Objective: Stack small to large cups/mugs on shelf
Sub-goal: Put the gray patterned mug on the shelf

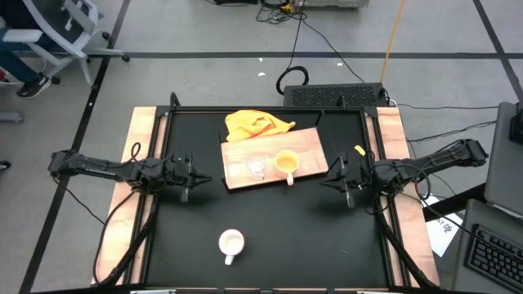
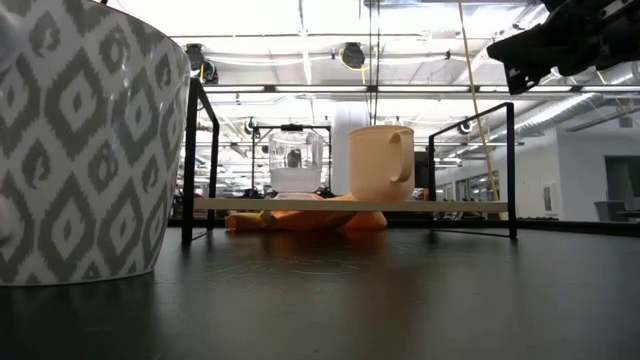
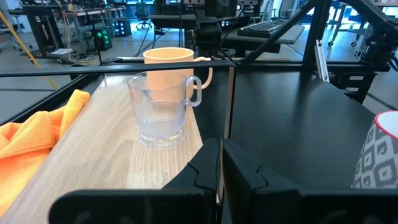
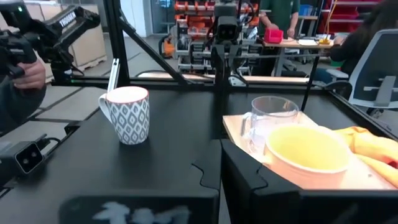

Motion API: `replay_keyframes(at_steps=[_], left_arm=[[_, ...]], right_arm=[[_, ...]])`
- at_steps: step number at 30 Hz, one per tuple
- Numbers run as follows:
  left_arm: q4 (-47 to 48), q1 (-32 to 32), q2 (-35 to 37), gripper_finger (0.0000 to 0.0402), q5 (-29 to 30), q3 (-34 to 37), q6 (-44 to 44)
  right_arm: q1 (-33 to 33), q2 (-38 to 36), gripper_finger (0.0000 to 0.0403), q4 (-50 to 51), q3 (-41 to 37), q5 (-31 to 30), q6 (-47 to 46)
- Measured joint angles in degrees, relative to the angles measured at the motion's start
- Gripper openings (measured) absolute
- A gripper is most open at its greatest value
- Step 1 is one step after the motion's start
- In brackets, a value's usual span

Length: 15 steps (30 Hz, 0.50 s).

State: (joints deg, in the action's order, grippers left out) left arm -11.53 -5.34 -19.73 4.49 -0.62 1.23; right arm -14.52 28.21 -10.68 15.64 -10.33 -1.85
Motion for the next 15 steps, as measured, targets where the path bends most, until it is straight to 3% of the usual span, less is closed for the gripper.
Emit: replay_keyframes(at_steps=[15], left_arm=[[1.3, 0.0, 0.0, 0.0024, 0.0, 0.0, 0.1]], right_arm=[[0.0, -8.9, 0.0000, 5.9, 0.0, -0.2, 1.1]])
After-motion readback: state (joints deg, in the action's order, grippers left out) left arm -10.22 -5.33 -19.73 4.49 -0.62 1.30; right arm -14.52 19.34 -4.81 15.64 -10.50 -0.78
